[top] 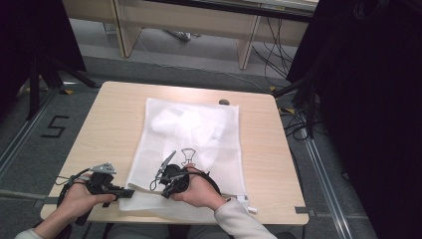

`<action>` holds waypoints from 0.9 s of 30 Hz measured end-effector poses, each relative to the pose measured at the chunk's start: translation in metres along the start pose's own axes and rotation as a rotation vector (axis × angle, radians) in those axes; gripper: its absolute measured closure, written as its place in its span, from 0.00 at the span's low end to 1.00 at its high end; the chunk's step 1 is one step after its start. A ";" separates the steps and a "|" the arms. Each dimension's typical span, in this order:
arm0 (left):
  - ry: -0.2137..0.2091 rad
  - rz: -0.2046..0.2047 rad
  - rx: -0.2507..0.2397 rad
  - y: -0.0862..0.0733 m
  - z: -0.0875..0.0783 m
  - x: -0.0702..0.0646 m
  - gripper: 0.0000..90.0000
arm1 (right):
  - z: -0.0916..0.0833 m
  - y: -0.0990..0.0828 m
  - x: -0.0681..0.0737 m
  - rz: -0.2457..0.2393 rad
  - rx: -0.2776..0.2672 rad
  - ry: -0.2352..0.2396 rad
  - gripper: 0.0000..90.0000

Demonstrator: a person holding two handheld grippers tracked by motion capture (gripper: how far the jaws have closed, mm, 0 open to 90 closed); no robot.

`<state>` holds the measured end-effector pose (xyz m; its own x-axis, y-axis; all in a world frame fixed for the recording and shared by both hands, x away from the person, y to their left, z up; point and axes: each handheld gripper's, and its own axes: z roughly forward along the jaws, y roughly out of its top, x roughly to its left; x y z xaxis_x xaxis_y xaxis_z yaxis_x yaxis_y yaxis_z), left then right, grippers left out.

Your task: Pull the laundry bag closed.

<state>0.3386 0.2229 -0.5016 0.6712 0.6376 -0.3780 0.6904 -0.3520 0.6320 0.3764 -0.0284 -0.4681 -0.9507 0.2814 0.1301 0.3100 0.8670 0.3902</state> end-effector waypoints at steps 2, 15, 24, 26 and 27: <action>0.000 0.000 0.001 0.000 0.000 0.000 0.95 | 0.000 0.000 0.001 0.011 0.004 -0.004 0.91; 0.000 0.001 0.000 0.000 0.000 0.000 0.95 | -0.003 -0.004 -0.001 0.011 0.010 0.000 0.92; 0.002 0.002 0.000 0.000 0.000 0.000 0.95 | -0.003 -0.005 -0.001 0.012 0.015 0.000 0.92; 0.000 0.002 0.002 0.000 0.000 0.000 0.95 | -0.004 -0.006 -0.002 0.010 0.015 0.001 0.92; -0.001 -0.001 0.002 0.000 0.000 0.000 0.95 | -0.004 -0.007 -0.002 0.015 0.018 0.002 0.92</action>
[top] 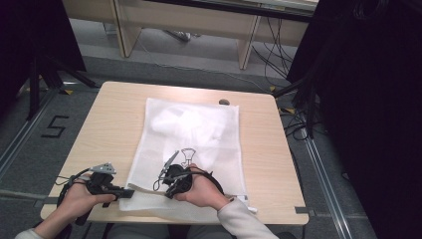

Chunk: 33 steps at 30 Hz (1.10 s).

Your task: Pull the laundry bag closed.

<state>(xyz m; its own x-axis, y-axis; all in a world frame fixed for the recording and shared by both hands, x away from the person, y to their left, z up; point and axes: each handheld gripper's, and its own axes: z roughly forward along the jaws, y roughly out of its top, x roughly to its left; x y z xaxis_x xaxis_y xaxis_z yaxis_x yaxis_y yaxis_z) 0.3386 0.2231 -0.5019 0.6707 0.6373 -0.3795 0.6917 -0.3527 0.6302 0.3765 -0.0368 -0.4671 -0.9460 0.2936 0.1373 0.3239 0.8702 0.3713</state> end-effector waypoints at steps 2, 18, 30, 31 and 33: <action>0.000 0.000 0.000 0.000 0.000 0.000 0.95 | 0.000 0.000 0.000 -0.001 -0.002 0.004 0.92; 0.003 -0.011 -0.031 -0.001 0.002 -0.001 0.95 | -0.005 -0.005 -0.002 0.006 0.000 0.002 0.92; 0.007 -0.005 -0.026 -0.001 0.001 0.000 0.95 | -0.008 -0.009 -0.004 0.001 -0.001 -0.005 0.92; 0.007 -0.005 -0.026 -0.001 0.001 0.000 0.95 | -0.008 -0.009 -0.004 0.001 -0.001 -0.005 0.92; 0.006 -0.010 -0.031 -0.001 0.002 -0.001 0.95 | -0.009 -0.009 -0.003 0.006 0.002 -0.005 0.91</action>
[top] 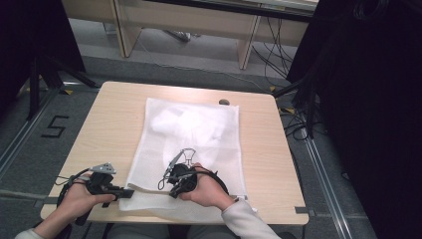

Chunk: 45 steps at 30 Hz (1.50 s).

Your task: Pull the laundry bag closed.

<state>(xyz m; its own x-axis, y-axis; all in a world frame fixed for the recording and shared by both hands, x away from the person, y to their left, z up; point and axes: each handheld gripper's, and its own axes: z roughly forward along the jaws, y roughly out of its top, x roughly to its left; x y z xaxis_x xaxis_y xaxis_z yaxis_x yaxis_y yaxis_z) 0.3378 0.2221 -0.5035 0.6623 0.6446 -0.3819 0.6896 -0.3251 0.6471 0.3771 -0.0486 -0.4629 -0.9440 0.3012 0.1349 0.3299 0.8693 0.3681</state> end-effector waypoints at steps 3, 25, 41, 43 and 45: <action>0.000 -0.001 0.001 0.000 0.000 0.000 0.95 | -0.001 0.000 0.000 -0.004 0.003 -0.001 0.92; 0.003 0.005 0.009 0.000 0.000 0.001 0.95 | -0.006 -0.008 -0.002 0.009 0.008 -0.005 0.92; 0.004 0.001 0.004 0.000 0.000 0.000 0.95 | -0.010 -0.011 -0.004 0.012 0.004 -0.004 0.92; 0.004 0.000 0.003 0.000 0.000 0.000 0.95 | -0.009 -0.012 -0.004 0.011 0.002 -0.007 0.92; 0.004 0.000 0.003 0.000 0.000 0.000 0.95 | -0.010 -0.013 -0.004 0.016 0.009 -0.005 0.92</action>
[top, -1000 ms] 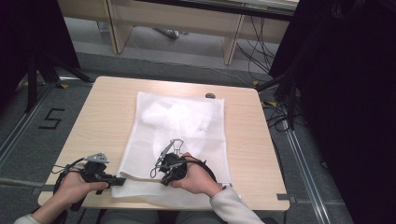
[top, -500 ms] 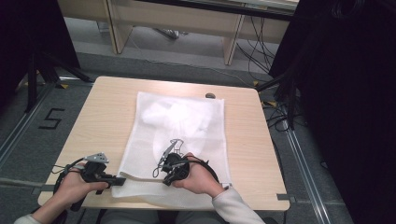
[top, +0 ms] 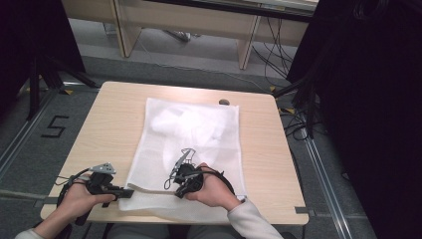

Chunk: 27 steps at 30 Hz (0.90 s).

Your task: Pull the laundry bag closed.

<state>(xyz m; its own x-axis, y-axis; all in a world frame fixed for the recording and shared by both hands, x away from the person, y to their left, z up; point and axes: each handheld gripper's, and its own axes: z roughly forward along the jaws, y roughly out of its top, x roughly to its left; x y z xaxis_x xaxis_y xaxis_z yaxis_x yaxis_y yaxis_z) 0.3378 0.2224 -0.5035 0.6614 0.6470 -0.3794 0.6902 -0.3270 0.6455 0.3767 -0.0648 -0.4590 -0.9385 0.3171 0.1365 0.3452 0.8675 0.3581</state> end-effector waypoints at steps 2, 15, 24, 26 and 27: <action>0.001 0.001 -0.001 0.000 0.000 0.000 0.95 | 0.000 0.000 -0.001 -0.004 -0.001 -0.002 0.91; -0.002 0.006 0.022 0.001 -0.002 0.001 0.95 | -0.003 -0.004 -0.002 0.010 0.001 -0.001 0.91; -0.013 0.003 0.025 0.001 -0.002 0.002 0.95 | -0.004 -0.006 -0.003 -0.009 0.005 -0.015 0.92; -0.012 0.004 0.025 0.001 -0.002 0.001 0.95 | -0.005 -0.007 -0.004 -0.012 0.007 -0.017 0.92; -0.011 0.006 0.025 0.001 -0.002 0.001 0.95 | -0.005 -0.007 -0.003 -0.003 0.008 -0.023 0.92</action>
<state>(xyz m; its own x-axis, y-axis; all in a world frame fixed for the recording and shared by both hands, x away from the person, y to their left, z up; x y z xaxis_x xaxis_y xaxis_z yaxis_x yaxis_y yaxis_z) 0.3387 0.2244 -0.5021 0.6683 0.6378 -0.3829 0.6935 -0.3480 0.6308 0.3772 -0.0732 -0.4574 -0.9395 0.3228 0.1144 0.3422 0.8715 0.3512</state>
